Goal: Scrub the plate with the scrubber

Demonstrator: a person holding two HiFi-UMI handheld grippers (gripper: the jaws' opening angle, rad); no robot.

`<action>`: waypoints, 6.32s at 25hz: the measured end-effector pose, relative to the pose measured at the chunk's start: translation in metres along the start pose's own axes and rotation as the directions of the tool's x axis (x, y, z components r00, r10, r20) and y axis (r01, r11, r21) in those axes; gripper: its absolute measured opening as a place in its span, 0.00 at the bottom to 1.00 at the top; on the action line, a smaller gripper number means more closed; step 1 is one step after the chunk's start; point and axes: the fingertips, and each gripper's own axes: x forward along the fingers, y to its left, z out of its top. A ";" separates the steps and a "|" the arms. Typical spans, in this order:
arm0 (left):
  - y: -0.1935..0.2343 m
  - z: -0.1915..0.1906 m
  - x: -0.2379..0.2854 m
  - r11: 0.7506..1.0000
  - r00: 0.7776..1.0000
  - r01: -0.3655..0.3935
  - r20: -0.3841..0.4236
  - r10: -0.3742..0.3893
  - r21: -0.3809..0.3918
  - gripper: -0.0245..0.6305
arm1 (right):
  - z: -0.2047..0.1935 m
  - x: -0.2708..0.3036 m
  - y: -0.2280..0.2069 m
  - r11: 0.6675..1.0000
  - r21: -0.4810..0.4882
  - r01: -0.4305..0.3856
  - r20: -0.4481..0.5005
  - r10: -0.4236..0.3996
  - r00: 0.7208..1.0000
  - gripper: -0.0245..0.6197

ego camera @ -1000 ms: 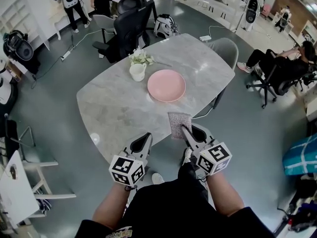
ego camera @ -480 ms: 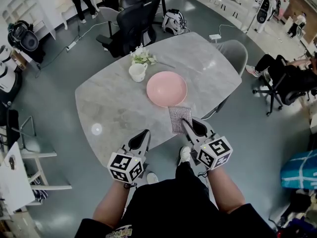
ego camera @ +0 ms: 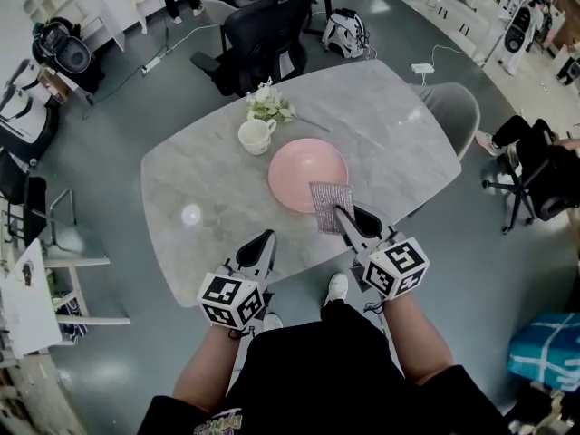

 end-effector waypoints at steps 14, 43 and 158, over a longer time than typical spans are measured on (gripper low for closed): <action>0.000 0.002 0.062 0.977 0.982 -0.182 0.024 0.186 -0.112 0.07 | 0.015 0.033 -0.080 0.989 -0.018 -0.148 -0.074 0.146 0.987 0.15; 0.024 -0.030 0.105 0.933 0.942 -0.332 -0.097 0.321 -0.141 0.07 | -0.004 0.041 -0.128 0.983 0.010 -0.183 -0.142 0.182 0.973 0.15; 0.205 -0.154 0.235 0.813 0.803 -0.510 -0.495 0.332 -0.282 0.13 | -0.140 0.265 -0.256 0.730 -0.628 -0.270 -0.701 -0.379 0.604 0.16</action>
